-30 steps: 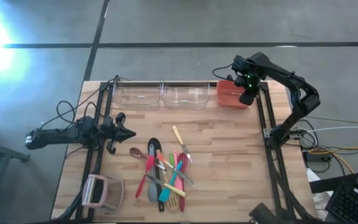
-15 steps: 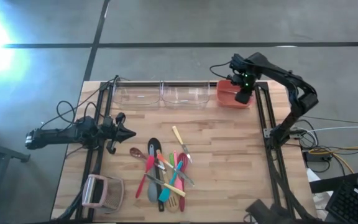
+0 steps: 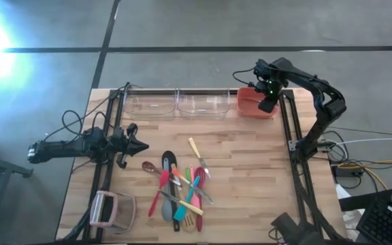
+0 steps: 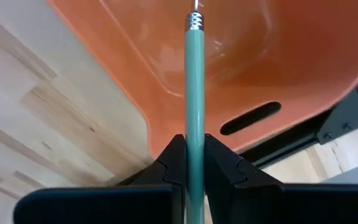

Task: Pick & Place Kitchen Items
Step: Put the blue knife into the orange bin, then put the red spatula into the right transparent bin

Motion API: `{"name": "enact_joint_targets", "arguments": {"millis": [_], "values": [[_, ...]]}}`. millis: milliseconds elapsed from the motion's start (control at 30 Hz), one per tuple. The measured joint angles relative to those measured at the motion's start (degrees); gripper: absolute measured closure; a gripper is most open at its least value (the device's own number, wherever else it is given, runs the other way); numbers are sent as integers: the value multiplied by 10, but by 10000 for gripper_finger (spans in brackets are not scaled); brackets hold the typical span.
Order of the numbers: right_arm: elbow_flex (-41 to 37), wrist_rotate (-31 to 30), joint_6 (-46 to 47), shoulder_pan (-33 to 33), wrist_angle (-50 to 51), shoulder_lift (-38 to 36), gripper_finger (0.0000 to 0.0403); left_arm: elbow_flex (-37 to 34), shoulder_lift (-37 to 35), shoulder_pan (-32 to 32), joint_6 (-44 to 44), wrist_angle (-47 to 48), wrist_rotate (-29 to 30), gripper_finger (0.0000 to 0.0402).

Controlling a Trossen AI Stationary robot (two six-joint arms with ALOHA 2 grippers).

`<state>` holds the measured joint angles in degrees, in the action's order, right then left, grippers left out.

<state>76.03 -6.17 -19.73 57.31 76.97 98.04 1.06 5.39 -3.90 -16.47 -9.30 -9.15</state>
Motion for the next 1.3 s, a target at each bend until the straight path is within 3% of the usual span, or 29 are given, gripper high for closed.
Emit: {"name": "enact_joint_targets", "arguments": {"millis": [200,500,800,1067,1300], "values": [[-17,49,7,1,-26,0,383,0,0,0,1,0,0,390],[-25,51,13,1,-46,1,381,0,0,0,1,0,0,390],[-47,47,19,1,-64,1,320,0,0,0,0,0,0,390],[-39,43,19,1,-66,-2,295,0,0,0,0,0,0,390],[-18,-2,37,1,-65,-24,270,0,0,0,0,0,0,390]]}}
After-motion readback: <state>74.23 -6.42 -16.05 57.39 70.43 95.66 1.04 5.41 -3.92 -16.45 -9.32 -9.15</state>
